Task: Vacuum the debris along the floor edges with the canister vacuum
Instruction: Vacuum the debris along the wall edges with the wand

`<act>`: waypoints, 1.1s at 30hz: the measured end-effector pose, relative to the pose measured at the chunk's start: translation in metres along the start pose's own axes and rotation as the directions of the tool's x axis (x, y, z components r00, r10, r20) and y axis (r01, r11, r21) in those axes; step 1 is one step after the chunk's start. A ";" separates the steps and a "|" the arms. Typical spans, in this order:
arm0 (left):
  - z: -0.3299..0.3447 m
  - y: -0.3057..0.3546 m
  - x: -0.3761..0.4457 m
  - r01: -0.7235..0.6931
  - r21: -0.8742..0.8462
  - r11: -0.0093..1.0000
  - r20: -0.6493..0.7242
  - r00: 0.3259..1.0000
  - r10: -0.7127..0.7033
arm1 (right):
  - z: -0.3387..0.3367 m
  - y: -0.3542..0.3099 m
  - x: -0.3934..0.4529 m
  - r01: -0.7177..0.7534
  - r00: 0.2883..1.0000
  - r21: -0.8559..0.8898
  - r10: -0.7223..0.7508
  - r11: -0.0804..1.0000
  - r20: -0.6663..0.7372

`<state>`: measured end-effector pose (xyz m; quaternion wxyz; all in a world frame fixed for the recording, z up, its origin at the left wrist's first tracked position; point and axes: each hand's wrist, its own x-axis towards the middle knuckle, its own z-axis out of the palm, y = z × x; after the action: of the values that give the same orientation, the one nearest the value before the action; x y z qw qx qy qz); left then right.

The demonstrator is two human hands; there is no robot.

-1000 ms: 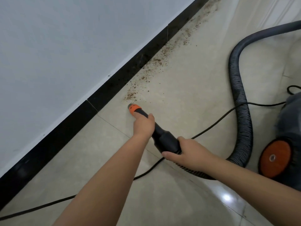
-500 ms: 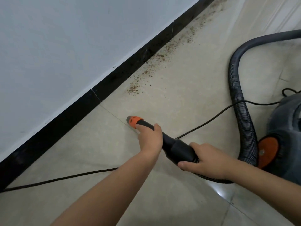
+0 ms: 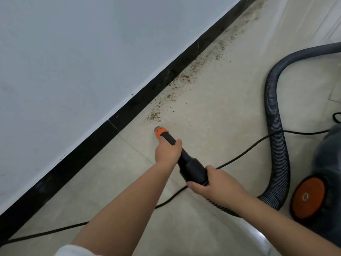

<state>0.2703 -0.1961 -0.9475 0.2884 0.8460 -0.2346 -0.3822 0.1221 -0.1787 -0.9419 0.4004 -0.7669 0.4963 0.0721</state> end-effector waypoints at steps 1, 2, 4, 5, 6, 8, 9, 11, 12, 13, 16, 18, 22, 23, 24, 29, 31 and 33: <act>0.005 0.006 -0.001 -0.001 0.014 1.000 0.027 1.000 0.001 | -0.003 0.003 0.002 -0.015 1.000 0.015 0.015 1.000 -0.007; 0.010 0.010 -0.001 -0.005 0.018 1.000 0.049 0.999 0.004 | -0.006 0.006 0.004 -0.027 1.000 0.030 0.027 0.999 -0.012; 0.018 0.020 0.002 -0.004 0.016 1.000 0.070 0.998 0.003 | -0.013 0.011 0.011 -0.036 0.999 0.052 0.036 0.998 -0.015; 0.020 0.025 0.005 0.002 0.019 1.000 0.072 0.997 -0.004 | -0.016 0.012 0.015 -0.036 0.999 0.063 0.037 0.997 -0.017; 0.020 0.029 0.008 0.012 0.022 1.000 0.069 0.998 -0.014 | -0.019 0.012 0.019 -0.031 0.999 0.070 0.033 0.997 -0.019; 0.019 0.034 0.014 0.037 0.021 0.999 0.056 0.998 -0.038 | -0.022 0.011 0.028 -0.012 1.000 0.075 0.013 0.997 -0.021; 0.017 0.036 0.016 0.044 0.022 0.999 0.052 0.998 -0.046 | -0.023 0.009 0.031 -0.003 1.000 0.077 0.005 0.997 -0.019; 0.013 0.036 0.019 0.051 0.027 0.998 0.048 0.998 -0.052 | -0.022 0.007 0.036 0.006 1.000 0.086 -0.005 0.996 -0.005; 0.011 0.034 0.020 0.052 0.027 0.998 0.044 0.998 -0.053 | -0.021 0.006 0.038 0.011 1.000 0.089 -0.011 0.996 0.002; 0.008 0.031 0.021 0.052 0.037 0.998 0.035 0.998 -0.053 | -0.020 0.004 0.040 0.016 1.000 0.086 -0.017 0.996 0.011; -0.001 0.022 0.023 0.042 0.077 0.996 -0.007 0.999 -0.042 | -0.011 -0.004 0.043 0.023 0.999 0.088 -0.026 0.996 0.027; -0.008 0.016 0.028 0.024 0.074 0.997 -0.024 0.999 -0.022 | -0.004 -0.012 0.046 0.025 0.999 0.082 -0.027 0.996 0.024; -0.018 0.008 0.040 0.004 0.048 0.999 -0.059 0.998 -0.001 | 0.005 -0.026 0.057 0.019 0.999 0.080 -0.021 0.997 0.026; -0.020 0.006 0.042 0.004 0.030 1.000 -0.067 0.998 -0.002 | 0.006 -0.029 0.060 0.017 0.999 0.075 -0.020 0.997 0.036; -0.021 0.005 0.044 0.010 0.005 1.000 -0.078 0.997 -0.010 | 0.007 -0.031 0.064 0.016 0.999 0.062 -0.019 0.998 0.048; -0.030 0.006 0.065 -0.005 -0.072 0.997 -0.093 0.996 -0.002 | 0.003 -0.047 0.080 -0.009 0.999 0.045 0.007 0.999 0.045; -0.032 0.007 0.074 -0.006 -0.095 0.995 -0.079 0.997 -0.001 | 0.001 -0.053 0.085 -0.012 0.999 0.045 0.010 0.999 0.048; -0.036 0.007 0.080 0.020 -0.145 0.989 -0.068 0.997 -0.030 | 0.001 -0.055 0.089 -0.008 0.999 0.043 0.005 0.999 0.052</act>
<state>0.3455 -0.2397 -0.9642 0.3521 0.8386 -0.1854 -0.3720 0.2116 -0.2303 -0.9574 0.4292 -0.7544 0.4898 0.0824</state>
